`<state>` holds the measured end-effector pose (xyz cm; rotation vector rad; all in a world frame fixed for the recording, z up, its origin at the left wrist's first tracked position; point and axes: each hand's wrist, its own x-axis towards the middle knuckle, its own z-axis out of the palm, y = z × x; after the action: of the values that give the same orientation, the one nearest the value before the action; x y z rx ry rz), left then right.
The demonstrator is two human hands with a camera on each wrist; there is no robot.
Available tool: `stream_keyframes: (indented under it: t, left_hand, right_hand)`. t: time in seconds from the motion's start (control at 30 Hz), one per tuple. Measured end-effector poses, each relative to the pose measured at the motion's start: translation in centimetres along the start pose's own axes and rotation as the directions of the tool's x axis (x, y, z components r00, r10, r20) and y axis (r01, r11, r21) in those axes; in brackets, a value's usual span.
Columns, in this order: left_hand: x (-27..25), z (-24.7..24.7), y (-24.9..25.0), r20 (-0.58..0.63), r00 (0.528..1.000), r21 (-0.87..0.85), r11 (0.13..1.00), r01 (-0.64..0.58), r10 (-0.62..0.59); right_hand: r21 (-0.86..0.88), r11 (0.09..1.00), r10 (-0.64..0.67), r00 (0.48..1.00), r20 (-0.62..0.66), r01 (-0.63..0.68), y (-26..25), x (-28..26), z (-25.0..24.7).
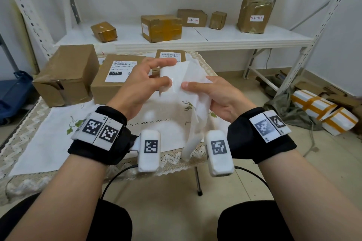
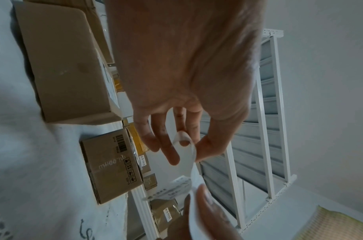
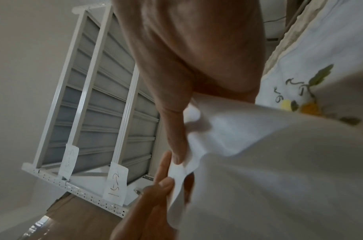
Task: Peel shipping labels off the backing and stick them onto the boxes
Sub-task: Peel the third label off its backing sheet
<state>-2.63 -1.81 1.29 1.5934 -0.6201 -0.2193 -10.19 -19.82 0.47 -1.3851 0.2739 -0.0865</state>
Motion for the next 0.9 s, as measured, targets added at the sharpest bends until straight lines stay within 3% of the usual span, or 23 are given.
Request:
stream_keyframes:
  t: [0.27, 0.8, 0.9]
  left_hand:
    - [-0.27, -0.78, 0.78, 0.045, 0.999, 0.015, 1.000, -0.013, 0.012]
    - [-0.07, -0.86, 0.44, 0.080, 0.997, 0.043, 0.999, 0.005, -0.009]
    - [-0.24, -0.86, 0.39, 0.117, 0.993, 0.088, 0.996, 0.007, -0.018]
  right_hand:
    - [-0.126, 0.992, 0.008, 1.000, -0.010, -0.009, 0.03, 0.32, -0.23]
    - [-0.381, 0.919, -0.145, 0.986, -0.087, 0.102, 0.01, 0.31, -0.79]
    - [-0.410, 0.908, -0.126, 0.990, -0.071, 0.086, 0.05, 0.48, -0.71]
